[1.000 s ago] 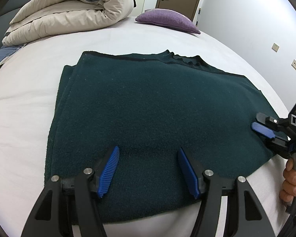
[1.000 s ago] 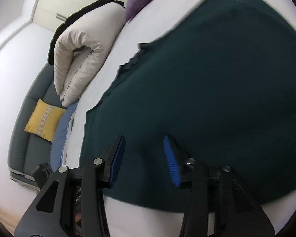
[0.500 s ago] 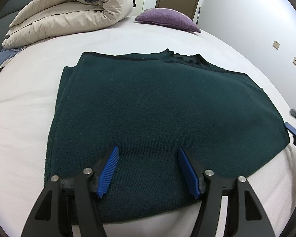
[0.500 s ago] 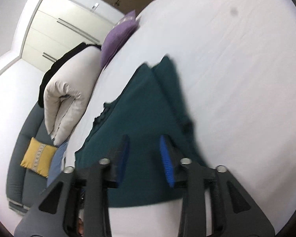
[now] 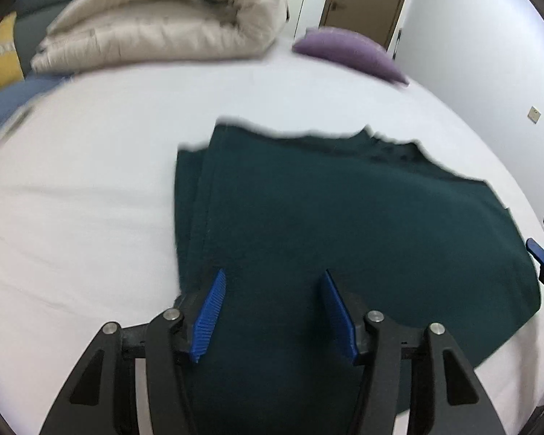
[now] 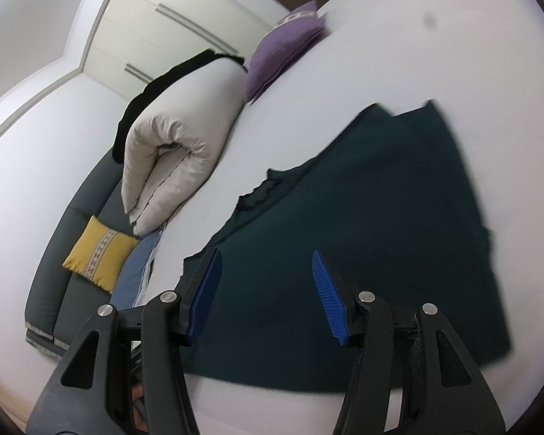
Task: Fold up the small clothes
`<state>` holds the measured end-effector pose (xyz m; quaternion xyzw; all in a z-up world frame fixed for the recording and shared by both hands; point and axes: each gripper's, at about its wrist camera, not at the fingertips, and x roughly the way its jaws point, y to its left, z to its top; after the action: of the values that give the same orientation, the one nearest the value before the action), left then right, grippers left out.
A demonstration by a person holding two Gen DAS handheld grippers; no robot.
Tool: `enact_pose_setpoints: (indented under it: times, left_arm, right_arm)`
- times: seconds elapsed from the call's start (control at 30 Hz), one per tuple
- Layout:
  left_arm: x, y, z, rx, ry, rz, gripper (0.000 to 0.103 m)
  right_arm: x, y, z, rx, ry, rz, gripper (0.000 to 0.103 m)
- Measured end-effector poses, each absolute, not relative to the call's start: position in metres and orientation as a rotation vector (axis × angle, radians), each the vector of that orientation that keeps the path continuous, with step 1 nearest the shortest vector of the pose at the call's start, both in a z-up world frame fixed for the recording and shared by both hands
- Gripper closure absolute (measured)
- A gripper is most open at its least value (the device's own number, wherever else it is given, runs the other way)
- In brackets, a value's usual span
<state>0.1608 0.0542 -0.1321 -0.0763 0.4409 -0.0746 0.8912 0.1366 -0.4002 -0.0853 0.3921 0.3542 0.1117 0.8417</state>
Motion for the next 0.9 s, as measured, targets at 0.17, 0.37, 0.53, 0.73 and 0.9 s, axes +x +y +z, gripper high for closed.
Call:
enact_pose_setpoints:
  times: [0.17,0.37,0.53,0.73,0.9]
  left_arm:
    - [0.157,0.062,-0.128,-0.155,0.886,-0.159,0.047]
    - [0.152,0.046,-0.101,-0.174,0.845,-0.198,0.047]
    - [0.172,0.003,-0.091,-0.193,0.845,-0.281,0.045]
    - [0.195,-0.046,-0.094,-0.149,0.876,-0.36,0.045]
    - [0.209,-0.065,-0.103,-0.13,0.907,-0.369,0.045]
  right_arm:
    - [0.148,-0.419,-0.123,0.862,0.826,0.135,0.051]
    - [0.1,-0.475,-0.101,0.899,0.674,0.019,0.049]
    - [0.092,-0.505,-0.094,0.886,0.704,-0.032,0.049]
    - [0.11,-0.5,-0.112,0.848,0.821,-0.008,0.049]
    - [0.124,-0.492,-0.116,0.786,0.86,-0.051,0.049]
